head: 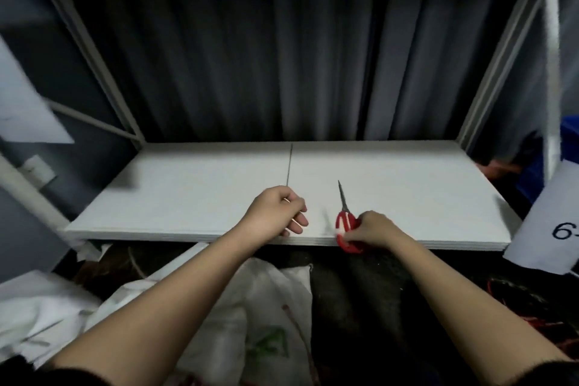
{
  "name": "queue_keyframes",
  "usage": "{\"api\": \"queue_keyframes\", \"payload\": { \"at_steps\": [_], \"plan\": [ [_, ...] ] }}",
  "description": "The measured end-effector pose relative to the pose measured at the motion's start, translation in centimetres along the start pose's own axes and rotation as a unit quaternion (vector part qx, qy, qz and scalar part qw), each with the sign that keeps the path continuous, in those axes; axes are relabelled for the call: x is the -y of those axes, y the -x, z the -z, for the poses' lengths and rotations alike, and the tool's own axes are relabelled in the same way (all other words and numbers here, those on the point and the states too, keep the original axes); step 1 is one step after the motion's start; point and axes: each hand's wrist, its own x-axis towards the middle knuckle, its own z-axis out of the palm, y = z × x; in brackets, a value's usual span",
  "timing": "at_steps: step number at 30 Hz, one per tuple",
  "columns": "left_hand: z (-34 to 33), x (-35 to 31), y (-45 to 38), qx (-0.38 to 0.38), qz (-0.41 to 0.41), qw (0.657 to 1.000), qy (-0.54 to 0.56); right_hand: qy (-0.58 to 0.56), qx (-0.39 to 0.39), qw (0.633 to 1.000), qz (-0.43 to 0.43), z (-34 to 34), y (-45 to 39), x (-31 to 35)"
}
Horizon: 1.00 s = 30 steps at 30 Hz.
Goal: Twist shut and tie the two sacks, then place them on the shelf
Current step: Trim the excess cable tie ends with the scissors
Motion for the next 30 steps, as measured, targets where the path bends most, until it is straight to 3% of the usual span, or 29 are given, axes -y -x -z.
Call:
{"api": "queue_keyframes", "payload": {
  "at_steps": [11, 14, 18, 19, 21, 24, 26, 30],
  "plan": [
    [10.2, 7.2, 17.2, -0.142, 0.045, 0.975, 0.165, -0.068, 0.027, 0.984, 0.163, -7.7, 14.1, 13.8],
    [10.9, 11.6, 20.5, -0.177, 0.088, 0.963, 0.184, -0.128, 0.073, 0.972, 0.185, -10.9, 16.9, 15.0],
    [10.8, 18.5, 23.1, -0.314, 0.122, 0.934, 0.117, -0.157, 0.175, 0.957, 0.171, -13.5, 20.0, 15.2],
    [10.6, 19.2, 23.3, -0.309, 0.137, 0.932, 0.13, -0.156, 0.164, 0.959, 0.17, -14.0, 20.3, 15.0],
    [9.5, 19.7, 22.6, -0.221, 0.169, 0.93, 0.24, -0.091, 0.123, 0.97, 0.189, -14.1, 20.3, 14.5],
    [7.8, 19.2, 20.2, -0.135, 0.197, 0.885, 0.399, 0.022, 0.149, 0.962, 0.229, -12.8, 19.7, 13.9],
    [7.0, 18.9, 18.9, -0.149, 0.207, 0.868, 0.425, 0.051, 0.17, 0.957, 0.228, -11.2, 19.4, 13.8],
    [6.3, 18.3, 18.4, -0.228, 0.199, 0.862, 0.406, 0.164, 0.288, 0.93, 0.157, -9.3, 18.0, 15.1]
  ]
}}
